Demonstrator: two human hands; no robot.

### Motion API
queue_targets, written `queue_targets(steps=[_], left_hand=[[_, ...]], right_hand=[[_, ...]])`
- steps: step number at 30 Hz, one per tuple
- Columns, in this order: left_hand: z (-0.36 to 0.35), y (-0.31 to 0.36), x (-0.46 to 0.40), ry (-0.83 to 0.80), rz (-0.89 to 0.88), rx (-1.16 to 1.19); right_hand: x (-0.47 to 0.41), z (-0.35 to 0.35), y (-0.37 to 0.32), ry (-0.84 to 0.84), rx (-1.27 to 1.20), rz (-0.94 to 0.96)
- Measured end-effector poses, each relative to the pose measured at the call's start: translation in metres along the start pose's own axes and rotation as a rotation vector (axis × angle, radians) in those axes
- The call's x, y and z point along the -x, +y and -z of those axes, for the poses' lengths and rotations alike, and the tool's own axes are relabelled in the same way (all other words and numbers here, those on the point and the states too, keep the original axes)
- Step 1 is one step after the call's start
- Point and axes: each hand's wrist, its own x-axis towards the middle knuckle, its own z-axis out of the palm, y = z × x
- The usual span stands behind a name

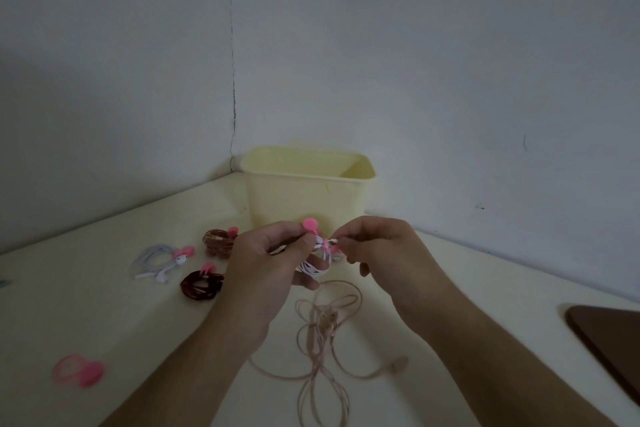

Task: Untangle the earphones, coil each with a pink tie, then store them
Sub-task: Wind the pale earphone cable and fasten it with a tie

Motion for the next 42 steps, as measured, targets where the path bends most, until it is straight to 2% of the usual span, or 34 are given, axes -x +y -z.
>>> queue_targets(steps=[8,13,19,21,23,26,35,39,42], left_hand=[[0.000,0.000,0.000,-0.022,0.013,-0.011],[0.000,0.000,0.000,-0.019,0.002,0.003],[0.001,0.003,0.002,0.003,0.008,0.051],[0.001,0.004,0.003,0.013,-0.002,0.051],[0.000,0.004,0.004,0.010,-0.018,0.032],[-0.002,0.005,0.006,0.009,-0.035,0.004],[-0.001,0.006,0.003,0.025,-0.072,-0.067],[-0.002,0.003,0.003,0.034,-0.085,-0.102],[-0.002,0.003,0.004,0.023,-0.077,-0.074]], right_hand=[[-0.002,0.007,0.005,-0.166,-0.169,-0.127],[0.001,0.004,0.007,-0.172,-0.216,-0.120],[0.004,-0.012,0.012,0.126,0.237,0.104],[0.006,-0.012,0.007,0.152,0.392,0.087],[0.008,-0.011,0.002,0.080,0.376,-0.003],[0.011,-0.014,-0.002,-0.045,0.211,-0.095],[0.012,-0.005,-0.010,-0.132,0.109,-0.146],[0.013,-0.012,-0.011,-0.047,0.171,-0.088],[0.015,-0.018,-0.008,0.033,0.380,0.061]])
